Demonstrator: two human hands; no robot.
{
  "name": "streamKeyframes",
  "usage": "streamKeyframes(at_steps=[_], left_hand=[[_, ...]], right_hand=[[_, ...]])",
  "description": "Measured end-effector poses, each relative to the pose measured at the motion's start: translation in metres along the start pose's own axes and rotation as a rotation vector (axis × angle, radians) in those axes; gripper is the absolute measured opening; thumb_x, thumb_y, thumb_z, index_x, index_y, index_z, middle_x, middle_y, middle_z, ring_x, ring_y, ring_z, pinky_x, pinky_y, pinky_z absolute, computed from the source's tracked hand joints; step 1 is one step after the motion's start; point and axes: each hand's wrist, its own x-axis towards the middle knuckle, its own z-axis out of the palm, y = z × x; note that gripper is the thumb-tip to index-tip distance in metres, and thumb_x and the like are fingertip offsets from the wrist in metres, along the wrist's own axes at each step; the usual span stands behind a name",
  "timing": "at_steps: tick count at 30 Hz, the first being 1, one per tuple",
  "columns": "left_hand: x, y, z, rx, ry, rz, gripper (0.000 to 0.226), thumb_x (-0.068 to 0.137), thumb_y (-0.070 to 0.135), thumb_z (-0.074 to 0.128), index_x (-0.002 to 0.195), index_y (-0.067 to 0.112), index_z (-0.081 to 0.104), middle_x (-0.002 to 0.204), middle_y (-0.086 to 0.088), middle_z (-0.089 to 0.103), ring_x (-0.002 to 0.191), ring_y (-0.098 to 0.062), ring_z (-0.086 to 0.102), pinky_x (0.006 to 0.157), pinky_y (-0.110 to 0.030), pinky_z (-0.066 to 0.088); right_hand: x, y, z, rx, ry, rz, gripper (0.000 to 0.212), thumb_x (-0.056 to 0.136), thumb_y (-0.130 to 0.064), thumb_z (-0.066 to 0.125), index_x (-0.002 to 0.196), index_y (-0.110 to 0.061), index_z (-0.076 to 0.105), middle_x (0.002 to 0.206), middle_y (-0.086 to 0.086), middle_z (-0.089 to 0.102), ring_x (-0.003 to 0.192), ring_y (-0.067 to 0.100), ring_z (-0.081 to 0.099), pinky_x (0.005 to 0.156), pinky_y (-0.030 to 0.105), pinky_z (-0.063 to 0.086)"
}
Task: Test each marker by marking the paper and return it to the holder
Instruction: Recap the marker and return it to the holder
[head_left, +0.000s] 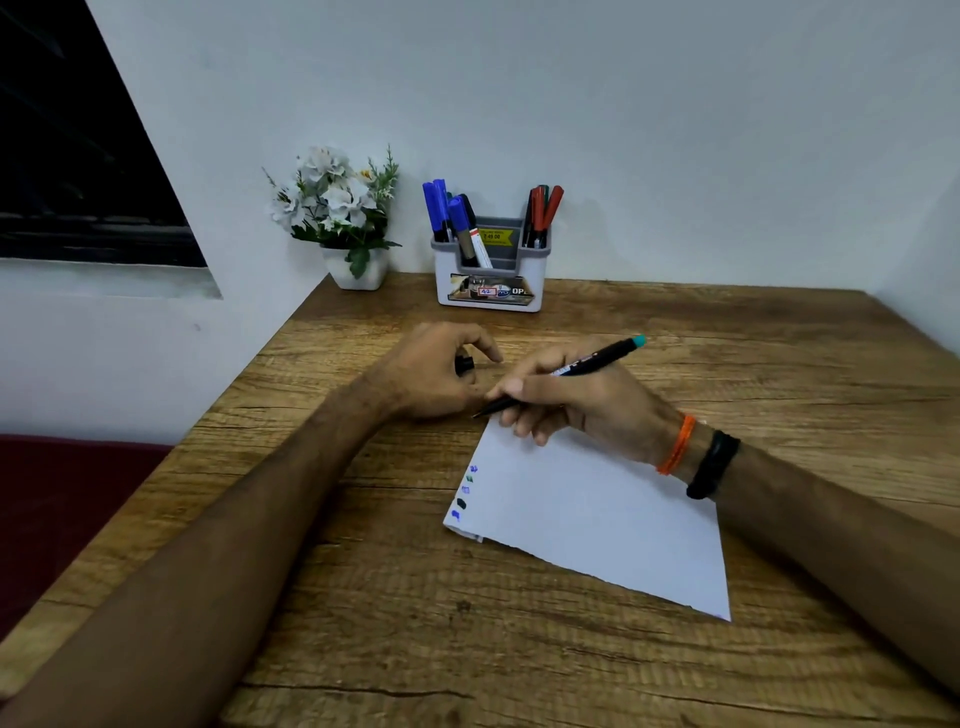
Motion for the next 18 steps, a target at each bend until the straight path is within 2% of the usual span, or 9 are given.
streamKeyframes(at_steps=[2, 5, 8, 10, 13, 15, 18], left_hand=[[0.001, 0.000, 0.001, 0.023, -0.023, 0.003, 0.036, 0.077, 0.027, 0.073, 0.112, 0.025, 0.065, 0.113, 0.008, 0.062, 0.095, -0.009, 0.056, 0.076, -0.026, 0.047], [0.002, -0.002, 0.003, 0.034, -0.023, 0.006, 0.037, 0.075, 0.028, 0.074, 0.111, 0.025, 0.065, 0.113, 0.005, 0.064, 0.095, -0.010, 0.057, 0.084, -0.031, 0.051], [0.002, -0.001, 0.002, 0.036, -0.030, 0.013, 0.039, 0.076, 0.032, 0.076, 0.112, 0.026, 0.065, 0.106, 0.009, 0.061, 0.084, -0.002, 0.052, 0.078, -0.026, 0.045], [0.002, 0.001, -0.001, 0.021, -0.083, -0.001, 0.042, 0.076, 0.030, 0.078, 0.115, 0.027, 0.063, 0.092, 0.009, 0.059, 0.074, 0.000, 0.051, 0.074, -0.024, 0.042], [0.001, 0.001, -0.007, -0.034, -0.201, -0.030, 0.056, 0.070, 0.029, 0.083, 0.120, 0.028, 0.057, 0.070, 0.004, 0.059, 0.065, -0.008, 0.055, 0.072, -0.029, 0.049], [0.001, 0.000, -0.009, -0.037, -0.240, -0.027, 0.064, 0.066, 0.032, 0.085, 0.122, 0.029, 0.055, 0.071, 0.004, 0.060, 0.069, -0.011, 0.058, 0.076, -0.031, 0.050], [0.001, 0.000, -0.010, -0.032, -0.263, -0.028, 0.069, 0.064, 0.034, 0.086, 0.124, 0.028, 0.054, 0.075, 0.001, 0.061, 0.072, -0.012, 0.058, 0.074, -0.026, 0.045]], right_hand=[[-0.005, 0.002, 0.005, -0.054, 0.016, -0.008, 0.015, 0.087, -0.008, 0.067, 0.095, 0.002, 0.073, 0.078, 0.017, 0.072, 0.062, 0.018, 0.068, 0.053, 0.022, 0.054], [-0.008, 0.004, 0.010, -0.086, 0.032, 0.007, 0.012, 0.090, 0.003, 0.061, 0.096, 0.006, 0.072, 0.074, 0.016, 0.070, 0.058, 0.018, 0.066, 0.052, 0.025, 0.055], [-0.009, 0.006, 0.014, -0.123, 0.047, 0.021, 0.011, 0.089, 0.005, 0.062, 0.093, 0.007, 0.072, 0.072, 0.016, 0.071, 0.057, 0.019, 0.067, 0.054, 0.027, 0.058], [-0.009, 0.007, 0.016, -0.170, 0.059, 0.005, 0.008, 0.087, 0.004, 0.066, 0.091, 0.005, 0.073, 0.071, 0.016, 0.071, 0.057, 0.018, 0.067, 0.054, 0.026, 0.058], [-0.009, 0.009, 0.017, -0.214, 0.094, -0.012, 0.007, 0.085, 0.005, 0.067, 0.088, 0.008, 0.073, 0.068, 0.017, 0.070, 0.053, 0.016, 0.065, 0.050, 0.024, 0.055], [-0.010, 0.008, 0.017, -0.236, 0.112, -0.019, 0.007, 0.084, 0.005, 0.068, 0.087, 0.008, 0.073, 0.066, 0.016, 0.070, 0.051, 0.014, 0.065, 0.048, 0.023, 0.053], [-0.010, 0.010, 0.019, -0.262, 0.114, -0.022, 0.006, 0.084, 0.004, 0.069, 0.086, 0.006, 0.074, 0.065, 0.014, 0.070, 0.049, 0.012, 0.064, 0.046, 0.022, 0.052]])
